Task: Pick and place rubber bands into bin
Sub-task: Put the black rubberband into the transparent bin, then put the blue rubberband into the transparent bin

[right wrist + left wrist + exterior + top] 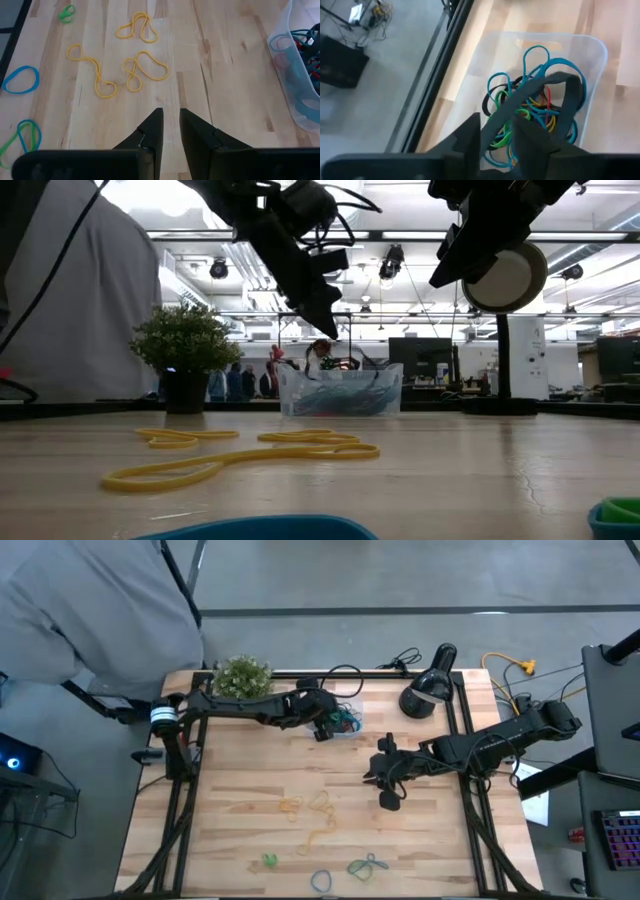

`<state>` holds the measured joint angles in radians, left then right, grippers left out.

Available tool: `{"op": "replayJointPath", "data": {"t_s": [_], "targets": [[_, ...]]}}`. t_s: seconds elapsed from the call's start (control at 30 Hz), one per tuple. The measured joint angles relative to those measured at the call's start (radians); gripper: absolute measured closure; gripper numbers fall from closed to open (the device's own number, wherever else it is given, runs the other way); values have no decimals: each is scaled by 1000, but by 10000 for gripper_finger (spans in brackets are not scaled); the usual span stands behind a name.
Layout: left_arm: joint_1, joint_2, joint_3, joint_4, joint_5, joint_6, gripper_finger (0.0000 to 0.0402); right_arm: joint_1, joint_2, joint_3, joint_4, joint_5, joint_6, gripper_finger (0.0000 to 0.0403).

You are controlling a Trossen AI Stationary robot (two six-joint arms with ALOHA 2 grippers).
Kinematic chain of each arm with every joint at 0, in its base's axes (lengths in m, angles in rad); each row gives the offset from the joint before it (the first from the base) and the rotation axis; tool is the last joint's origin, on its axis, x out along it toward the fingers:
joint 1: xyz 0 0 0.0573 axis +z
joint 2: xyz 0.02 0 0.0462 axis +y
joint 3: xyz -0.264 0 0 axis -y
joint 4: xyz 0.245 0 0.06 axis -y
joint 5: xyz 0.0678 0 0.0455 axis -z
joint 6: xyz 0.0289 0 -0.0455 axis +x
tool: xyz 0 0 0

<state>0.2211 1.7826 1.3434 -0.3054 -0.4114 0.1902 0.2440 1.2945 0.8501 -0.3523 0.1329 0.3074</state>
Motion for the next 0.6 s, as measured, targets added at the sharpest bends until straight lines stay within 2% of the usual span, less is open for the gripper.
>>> {"op": "replayJointPath", "data": {"t_s": [0.2,0.37,0.43,0.6], "targets": [[0,-10,0,-14,1,-28,262,0,0,0,0,0,30,344],[0,-45,0,-48,47,-35,251,1,0,0,2,-11,39,344],[-5,-74,0,-64,82,-43,251,1,0,0,9,-59,45,344],[-43,-196,-1,-151,172,-66,251,24,0,0,12,-286,49,344]]}}
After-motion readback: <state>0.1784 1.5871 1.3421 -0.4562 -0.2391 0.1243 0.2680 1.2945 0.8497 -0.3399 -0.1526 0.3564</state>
